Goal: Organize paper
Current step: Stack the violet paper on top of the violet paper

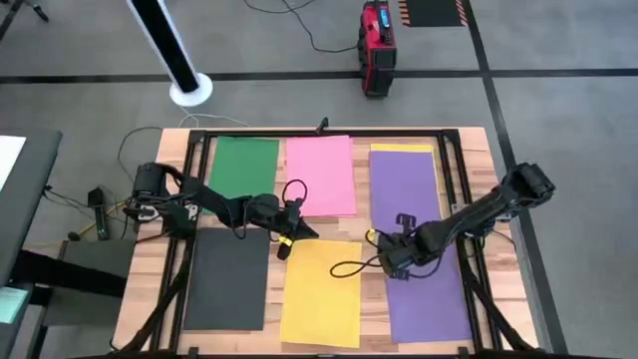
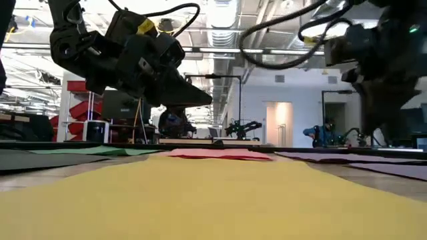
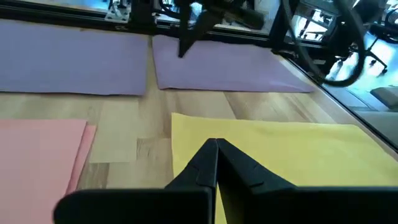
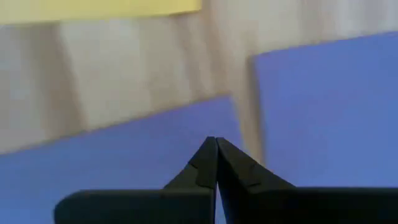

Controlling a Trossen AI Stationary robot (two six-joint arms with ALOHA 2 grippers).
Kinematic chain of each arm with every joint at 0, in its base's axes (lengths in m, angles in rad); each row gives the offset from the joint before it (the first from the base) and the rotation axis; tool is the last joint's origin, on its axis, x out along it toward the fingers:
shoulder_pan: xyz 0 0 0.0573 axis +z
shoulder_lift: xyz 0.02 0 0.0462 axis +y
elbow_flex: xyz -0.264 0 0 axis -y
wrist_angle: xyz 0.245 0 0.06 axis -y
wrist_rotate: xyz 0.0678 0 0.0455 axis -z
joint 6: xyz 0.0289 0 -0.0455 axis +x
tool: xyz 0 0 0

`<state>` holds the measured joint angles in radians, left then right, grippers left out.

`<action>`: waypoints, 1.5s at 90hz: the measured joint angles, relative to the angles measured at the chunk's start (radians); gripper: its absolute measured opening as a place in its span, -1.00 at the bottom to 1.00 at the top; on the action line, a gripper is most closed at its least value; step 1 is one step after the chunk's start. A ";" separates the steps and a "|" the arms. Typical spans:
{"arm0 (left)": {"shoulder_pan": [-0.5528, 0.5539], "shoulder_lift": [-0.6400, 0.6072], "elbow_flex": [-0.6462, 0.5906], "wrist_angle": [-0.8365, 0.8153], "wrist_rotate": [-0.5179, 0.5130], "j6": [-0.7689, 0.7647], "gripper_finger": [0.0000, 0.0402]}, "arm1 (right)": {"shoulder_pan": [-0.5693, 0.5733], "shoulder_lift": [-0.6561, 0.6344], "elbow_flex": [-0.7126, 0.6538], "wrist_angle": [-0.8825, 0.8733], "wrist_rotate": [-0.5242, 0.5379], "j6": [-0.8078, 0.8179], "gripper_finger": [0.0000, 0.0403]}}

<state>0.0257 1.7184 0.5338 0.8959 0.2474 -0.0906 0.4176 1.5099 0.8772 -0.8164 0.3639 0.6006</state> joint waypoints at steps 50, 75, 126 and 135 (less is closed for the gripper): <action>0.000 0.000 0.000 -0.003 0.000 0.013 -1.00 | -0.041 0.133 -0.043 0.065 0.096 -0.006 -0.39; 0.000 0.000 0.000 -0.007 -0.001 0.022 -1.00 | -0.048 0.210 -0.038 0.073 0.169 0.000 -0.41; 0.000 0.000 0.000 0.036 0.008 0.017 -1.00 | -0.070 0.204 0.091 -0.125 0.125 -0.016 -1.00; 0.000 0.000 0.000 0.073 0.022 -0.014 -1.00 | -0.069 0.194 0.156 -0.198 0.071 -0.037 -1.00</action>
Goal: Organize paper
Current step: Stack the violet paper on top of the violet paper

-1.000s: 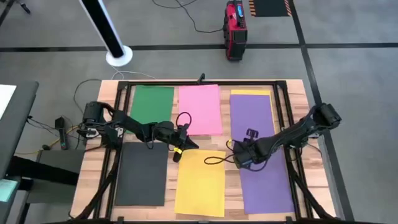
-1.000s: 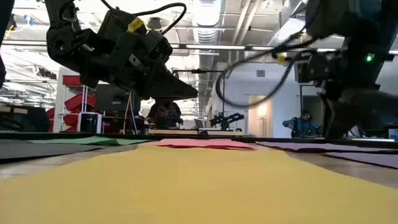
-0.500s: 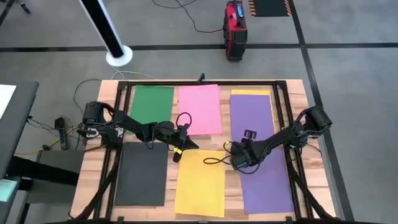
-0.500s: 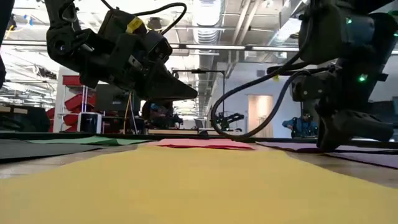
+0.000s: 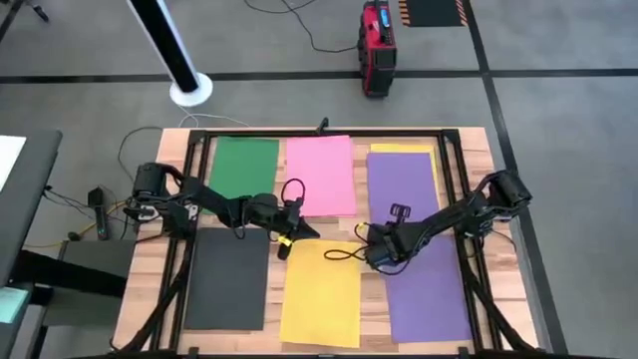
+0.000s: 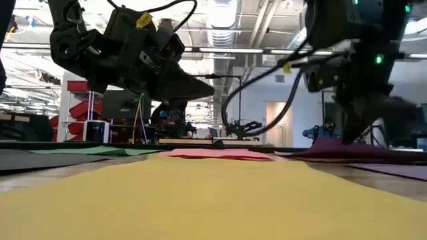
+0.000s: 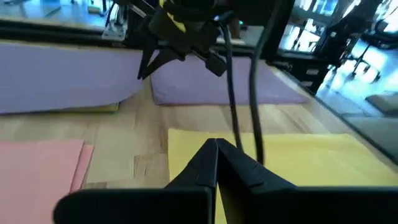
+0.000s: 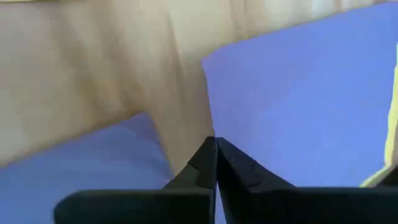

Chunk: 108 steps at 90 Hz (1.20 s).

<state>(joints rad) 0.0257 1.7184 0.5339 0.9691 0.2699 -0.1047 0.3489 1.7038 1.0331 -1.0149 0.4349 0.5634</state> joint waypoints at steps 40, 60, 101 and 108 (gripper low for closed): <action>0.000 0.000 0.000 0.078 0.067 -0.038 -1.00 | 0.103 -0.237 0.043 -0.033 -0.333 0.203 -1.00; 0.000 0.000 0.000 0.076 0.066 -0.054 -1.00 | 0.237 -0.211 0.042 0.021 -0.410 0.427 -1.00; 0.000 0.000 0.000 0.074 0.066 -0.076 -1.00 | 0.463 -0.210 0.042 0.209 -0.377 0.899 -1.00; 0.000 0.000 0.000 0.070 0.066 -0.076 -1.00 | 0.487 -0.203 0.042 0.228 -0.360 0.953 -1.00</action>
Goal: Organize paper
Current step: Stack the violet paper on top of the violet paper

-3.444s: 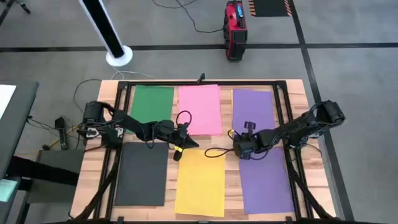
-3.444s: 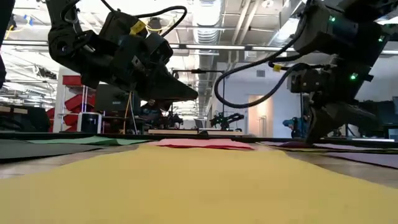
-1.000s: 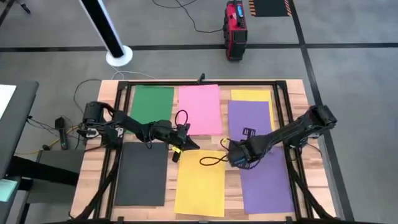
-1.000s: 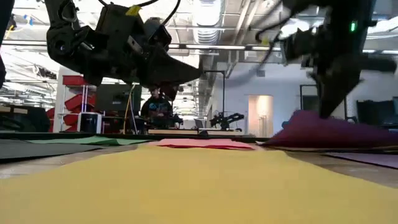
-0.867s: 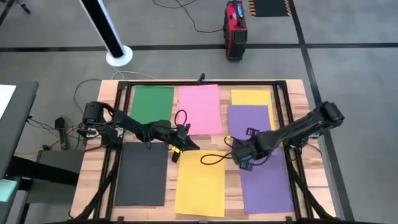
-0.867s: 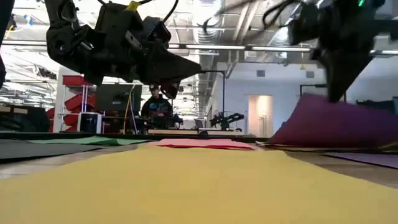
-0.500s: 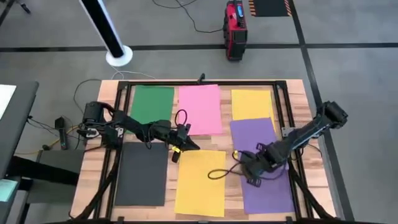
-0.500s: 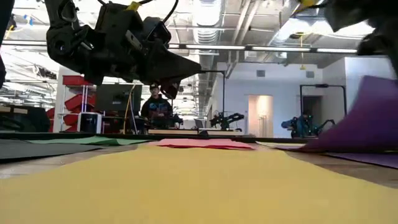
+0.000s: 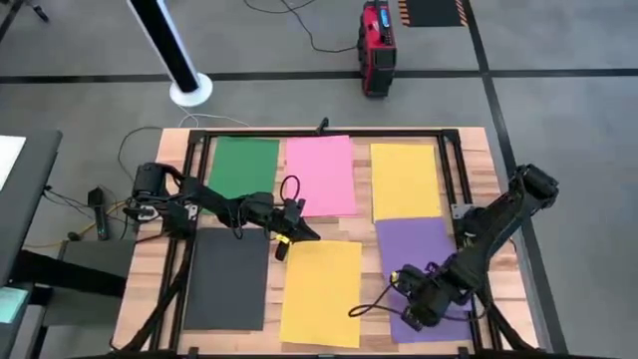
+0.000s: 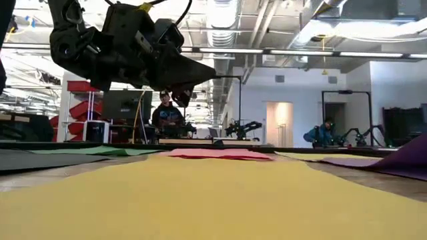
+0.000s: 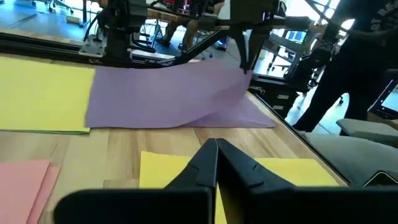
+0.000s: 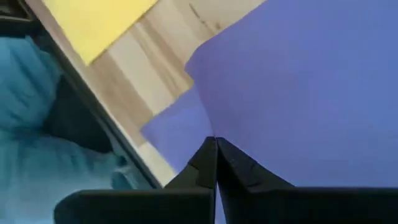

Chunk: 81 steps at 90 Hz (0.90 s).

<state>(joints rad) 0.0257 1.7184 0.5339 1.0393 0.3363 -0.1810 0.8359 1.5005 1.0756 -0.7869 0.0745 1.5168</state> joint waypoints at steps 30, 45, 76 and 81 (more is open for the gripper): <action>0.000 0.000 0.000 0.000 0.000 0.001 -1.00 | 0.078 0.150 0.000 0.205 0.000 0.109 -1.00; 0.000 0.000 0.000 -0.001 0.000 0.001 -1.00 | 0.087 0.197 0.000 0.231 0.000 0.117 -1.00; 0.000 0.000 0.000 -0.001 0.000 0.001 -1.00 | 0.132 0.202 0.000 0.228 -0.011 0.109 -1.00; 0.000 0.000 0.000 -0.001 0.000 0.001 -1.00 | 0.140 0.202 0.000 0.224 -0.018 0.109 -1.00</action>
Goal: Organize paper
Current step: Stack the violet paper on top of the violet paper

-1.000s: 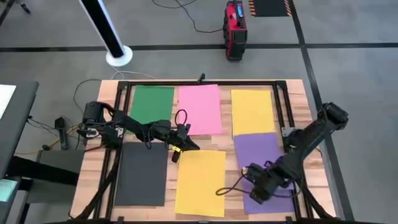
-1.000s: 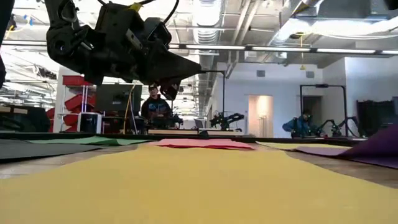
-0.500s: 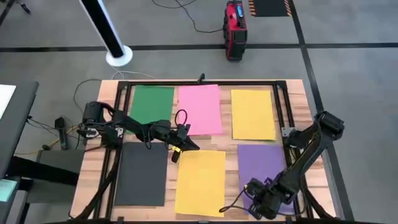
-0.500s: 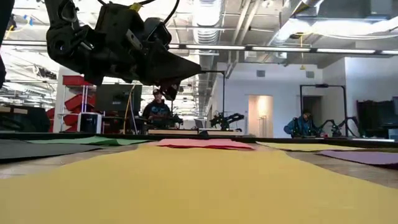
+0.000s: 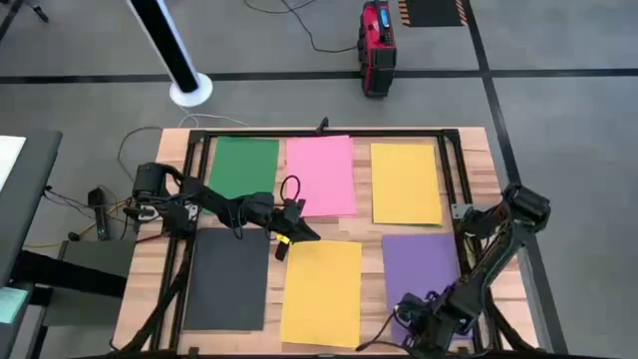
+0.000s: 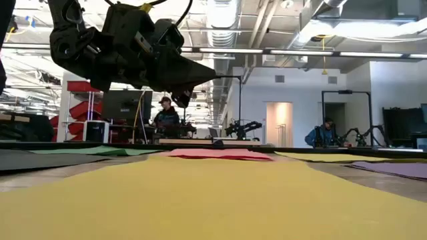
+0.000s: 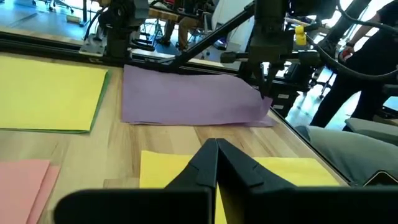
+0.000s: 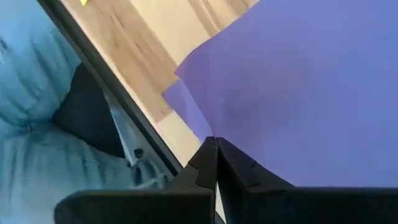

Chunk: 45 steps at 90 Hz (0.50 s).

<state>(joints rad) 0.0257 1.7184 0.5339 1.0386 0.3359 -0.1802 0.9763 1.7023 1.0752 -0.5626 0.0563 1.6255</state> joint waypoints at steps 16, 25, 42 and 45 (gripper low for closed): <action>0.000 0.000 0.000 0.000 0.000 0.000 -1.00 | 0.013 0.000 0.000 -0.007 -0.003 -0.002 -1.00; 0.000 0.000 0.000 0.000 0.000 0.000 -1.00 | 0.019 0.000 0.000 -0.009 -0.004 -0.009 -1.00; 0.000 0.000 0.000 0.000 0.000 0.000 -1.00 | 0.019 0.000 0.000 -0.003 -0.014 -0.019 -0.99; 0.000 0.000 0.000 0.000 0.000 0.000 -1.00 | 0.019 0.000 0.000 0.000 -0.026 -0.019 -0.97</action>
<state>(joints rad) 0.0257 1.7184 0.5339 1.0386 0.3359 -0.1802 0.9951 1.7023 1.0754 -0.5630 0.0306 1.6065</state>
